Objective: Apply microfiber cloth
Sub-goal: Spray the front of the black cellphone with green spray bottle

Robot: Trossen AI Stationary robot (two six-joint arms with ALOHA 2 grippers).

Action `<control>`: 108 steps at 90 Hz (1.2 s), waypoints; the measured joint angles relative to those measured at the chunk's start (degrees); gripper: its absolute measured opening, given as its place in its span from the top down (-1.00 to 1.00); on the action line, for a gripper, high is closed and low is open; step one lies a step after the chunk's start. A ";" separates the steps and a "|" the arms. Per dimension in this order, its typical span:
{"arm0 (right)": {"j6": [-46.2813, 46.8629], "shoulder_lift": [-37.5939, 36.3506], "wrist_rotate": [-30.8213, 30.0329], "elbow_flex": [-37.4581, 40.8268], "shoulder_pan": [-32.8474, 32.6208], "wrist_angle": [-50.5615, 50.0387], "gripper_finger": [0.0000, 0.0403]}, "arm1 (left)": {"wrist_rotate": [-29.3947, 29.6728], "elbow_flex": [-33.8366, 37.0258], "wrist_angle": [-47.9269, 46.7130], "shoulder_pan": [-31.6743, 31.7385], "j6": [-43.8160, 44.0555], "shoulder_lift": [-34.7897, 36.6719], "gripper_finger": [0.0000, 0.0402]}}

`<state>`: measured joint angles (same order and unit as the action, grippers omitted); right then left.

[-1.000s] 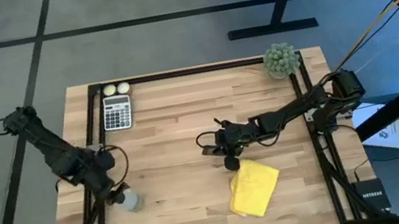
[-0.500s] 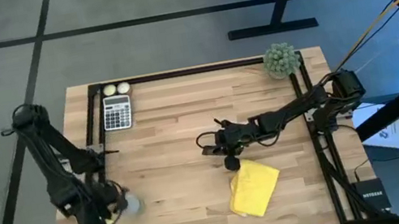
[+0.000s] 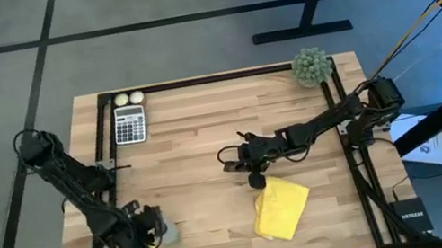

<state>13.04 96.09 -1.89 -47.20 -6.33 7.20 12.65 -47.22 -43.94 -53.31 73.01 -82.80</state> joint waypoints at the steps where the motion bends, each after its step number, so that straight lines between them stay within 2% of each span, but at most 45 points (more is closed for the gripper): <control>1: 0.00 0.00 0.00 0.00 0.00 0.00 0.96 | 0.34 0.00 0.00 0.21 -0.02 -0.07 0.35; 17: 0.03 0.00 -0.01 0.00 0.00 -0.03 0.96 | 6.01 0.04 2.17 4.13 -4.89 -0.26 0.35; 39: 0.09 -0.02 -0.09 0.00 0.00 -0.04 0.96 | 6.40 0.04 5.90 11.32 -14.52 -0.35 0.35; 51: 0.09 -0.02 -0.11 0.00 0.00 -0.07 0.96 | 2.96 -1.10 2.86 14.06 -15.62 0.36 0.35; 60: 0.05 -0.04 -0.06 0.00 -0.01 -0.11 0.96 | 0.87 -2.84 -3.30 13.61 -13.16 2.20 0.35; 78: -0.22 -0.04 -0.66 0.00 0.00 0.31 0.96 | 1.96 -3.89 -10.23 10.16 -7.01 6.29 0.35; 108: -1.18 -0.04 -0.66 -2.14 0.00 -0.69 0.96 | 4.26 -4.84 -11.18 9.11 -5.71 13.59 0.35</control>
<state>11.86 96.05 -2.55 -49.34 -6.33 6.51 16.90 -52.07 -55.12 -44.21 67.30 -69.21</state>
